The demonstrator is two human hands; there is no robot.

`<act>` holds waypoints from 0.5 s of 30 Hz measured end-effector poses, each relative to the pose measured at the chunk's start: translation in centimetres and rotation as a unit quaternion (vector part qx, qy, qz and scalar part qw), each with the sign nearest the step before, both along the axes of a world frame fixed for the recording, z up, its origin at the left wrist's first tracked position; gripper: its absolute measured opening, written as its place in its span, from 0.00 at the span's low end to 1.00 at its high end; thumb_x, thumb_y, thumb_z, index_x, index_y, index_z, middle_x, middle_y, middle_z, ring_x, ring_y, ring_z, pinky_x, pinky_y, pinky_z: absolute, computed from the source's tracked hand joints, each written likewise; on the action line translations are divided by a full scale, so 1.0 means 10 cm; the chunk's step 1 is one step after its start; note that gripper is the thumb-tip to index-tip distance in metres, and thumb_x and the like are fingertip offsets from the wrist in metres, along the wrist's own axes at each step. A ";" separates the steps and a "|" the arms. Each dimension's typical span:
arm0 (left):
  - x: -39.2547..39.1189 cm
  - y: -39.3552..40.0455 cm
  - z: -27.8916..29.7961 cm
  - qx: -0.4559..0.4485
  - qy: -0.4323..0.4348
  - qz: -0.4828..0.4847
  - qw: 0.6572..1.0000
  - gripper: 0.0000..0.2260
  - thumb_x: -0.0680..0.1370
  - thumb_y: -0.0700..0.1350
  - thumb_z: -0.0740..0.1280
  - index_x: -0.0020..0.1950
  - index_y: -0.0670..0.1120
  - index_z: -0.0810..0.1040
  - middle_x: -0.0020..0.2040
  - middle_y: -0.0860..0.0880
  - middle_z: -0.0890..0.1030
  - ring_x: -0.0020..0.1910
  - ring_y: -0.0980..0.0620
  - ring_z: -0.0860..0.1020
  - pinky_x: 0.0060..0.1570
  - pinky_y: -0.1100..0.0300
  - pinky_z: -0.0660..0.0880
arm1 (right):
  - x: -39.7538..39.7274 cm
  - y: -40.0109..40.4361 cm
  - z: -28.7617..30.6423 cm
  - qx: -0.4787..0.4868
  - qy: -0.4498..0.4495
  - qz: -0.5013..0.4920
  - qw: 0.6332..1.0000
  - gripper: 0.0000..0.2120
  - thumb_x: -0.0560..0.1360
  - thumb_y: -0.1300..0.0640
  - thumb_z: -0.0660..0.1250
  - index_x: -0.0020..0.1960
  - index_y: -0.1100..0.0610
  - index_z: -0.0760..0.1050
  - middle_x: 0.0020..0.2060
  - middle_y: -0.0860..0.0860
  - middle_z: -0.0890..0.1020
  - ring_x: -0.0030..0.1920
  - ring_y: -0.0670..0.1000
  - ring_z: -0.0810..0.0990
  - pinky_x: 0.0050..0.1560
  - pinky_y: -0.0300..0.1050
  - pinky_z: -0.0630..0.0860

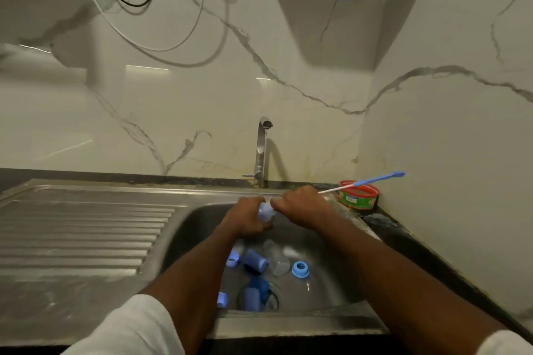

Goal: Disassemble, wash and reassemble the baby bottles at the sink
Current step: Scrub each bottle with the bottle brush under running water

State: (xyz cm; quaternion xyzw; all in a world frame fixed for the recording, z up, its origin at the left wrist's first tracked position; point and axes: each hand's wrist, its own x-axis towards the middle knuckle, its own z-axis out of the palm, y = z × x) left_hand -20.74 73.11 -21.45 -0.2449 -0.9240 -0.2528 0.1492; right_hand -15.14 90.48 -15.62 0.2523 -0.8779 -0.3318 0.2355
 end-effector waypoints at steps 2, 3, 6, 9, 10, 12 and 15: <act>0.00 -0.03 -0.07 0.008 0.068 0.027 0.997 0.21 0.73 0.51 0.75 0.63 0.49 0.74 0.60 0.49 0.78 0.57 0.52 0.76 0.59 0.55 0.74 | -0.09 0.04 0.00 -0.234 -0.106 -0.047 0.965 0.13 0.82 0.48 0.63 0.60 0.54 0.79 0.51 0.55 0.84 0.49 0.56 0.84 0.47 0.49 0.78; 0.00 -0.05 -0.09 0.004 0.101 0.032 0.994 0.21 0.73 0.49 0.75 0.62 0.49 0.73 0.61 0.49 0.75 0.57 0.53 0.74 0.58 0.56 0.74 | -0.15 0.02 0.04 -0.374 -0.208 -0.088 0.900 0.15 0.82 0.47 0.63 0.59 0.57 0.80 0.49 0.58 0.84 0.46 0.56 0.83 0.45 0.48 0.78; 0.02 -0.04 -0.13 -0.040 0.170 0.014 0.985 0.22 0.74 0.47 0.73 0.65 0.47 0.71 0.65 0.45 0.71 0.60 0.49 0.71 0.60 0.55 0.73 | -0.27 0.01 0.09 -0.585 -0.386 -0.155 0.697 0.16 0.81 0.50 0.65 0.58 0.63 0.79 0.40 0.57 0.81 0.35 0.52 0.77 0.35 0.46 0.73; -0.01 -0.02 -0.16 -0.035 0.125 0.011 0.992 0.24 0.79 0.47 0.70 0.72 0.43 0.68 0.70 0.41 0.70 0.67 0.43 0.71 0.66 0.54 0.68 | -0.45 0.19 0.07 -0.364 -0.235 -0.042 0.900 0.12 0.80 0.46 0.66 0.52 0.54 0.80 0.42 0.55 0.84 0.37 0.51 0.79 0.38 0.47 0.75; 0.00 -0.04 -0.17 -0.010 0.079 0.004 0.997 0.26 0.80 0.47 0.70 0.75 0.43 0.66 0.72 0.41 0.70 0.70 0.43 0.70 0.68 0.56 0.66 | -0.55 0.26 0.01 -0.207 -0.087 0.011 0.974 0.08 0.78 0.46 0.68 0.49 0.50 0.80 0.39 0.53 0.84 0.35 0.52 0.81 0.36 0.46 0.76; -0.02 -0.08 -0.23 0.017 0.058 -0.018 0.998 0.28 0.81 0.50 0.69 0.78 0.45 0.64 0.75 0.44 0.69 0.74 0.46 0.68 0.68 0.65 0.59 | -0.59 0.28 -0.07 0.005 0.099 0.114 0.989 0.05 0.72 0.51 0.73 0.46 0.49 0.79 0.33 0.50 0.81 0.29 0.52 0.80 0.28 0.42 0.72; -0.02 -0.14 -0.25 0.032 0.072 0.014 0.997 0.30 0.80 0.50 0.71 0.78 0.46 0.63 0.75 0.45 0.69 0.73 0.47 0.69 0.71 0.61 0.60 | -0.49 0.18 -0.14 -0.077 0.032 0.116 0.990 0.07 0.76 0.50 0.70 0.51 0.51 0.80 0.35 0.52 0.82 0.30 0.53 0.80 0.29 0.43 0.69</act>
